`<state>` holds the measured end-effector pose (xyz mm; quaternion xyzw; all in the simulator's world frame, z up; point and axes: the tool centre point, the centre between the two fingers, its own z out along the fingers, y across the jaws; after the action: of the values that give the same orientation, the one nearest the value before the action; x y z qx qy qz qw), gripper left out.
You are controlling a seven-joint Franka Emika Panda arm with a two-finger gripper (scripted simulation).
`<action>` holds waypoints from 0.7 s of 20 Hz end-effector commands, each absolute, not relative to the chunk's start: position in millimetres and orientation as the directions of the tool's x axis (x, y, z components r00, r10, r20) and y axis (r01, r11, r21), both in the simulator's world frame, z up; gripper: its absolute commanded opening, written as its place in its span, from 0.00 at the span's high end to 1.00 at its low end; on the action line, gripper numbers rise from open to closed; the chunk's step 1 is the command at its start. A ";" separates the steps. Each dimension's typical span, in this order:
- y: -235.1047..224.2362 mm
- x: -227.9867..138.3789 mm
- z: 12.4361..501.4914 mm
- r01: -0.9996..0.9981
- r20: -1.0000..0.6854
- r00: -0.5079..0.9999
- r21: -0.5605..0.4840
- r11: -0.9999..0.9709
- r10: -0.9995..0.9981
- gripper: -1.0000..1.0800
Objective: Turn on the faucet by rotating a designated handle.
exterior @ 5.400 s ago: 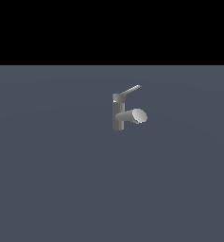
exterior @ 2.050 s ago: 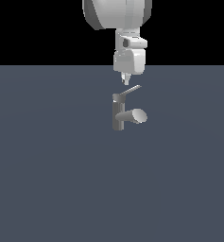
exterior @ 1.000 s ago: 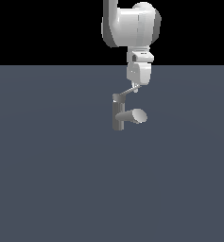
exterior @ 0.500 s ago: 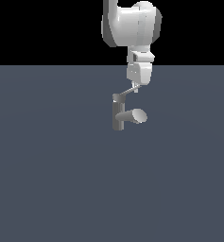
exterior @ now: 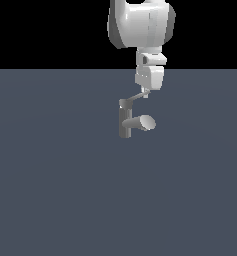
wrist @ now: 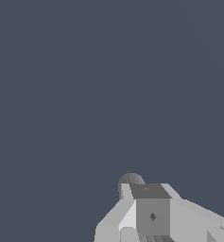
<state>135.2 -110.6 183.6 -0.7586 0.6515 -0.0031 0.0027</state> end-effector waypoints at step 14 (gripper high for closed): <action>-122.2 92.9 181.4 -0.989 0.000 0.148 0.000 -0.148 -0.989 1.00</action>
<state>105.8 -110.8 192.8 -0.7625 0.6469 -0.0096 0.0088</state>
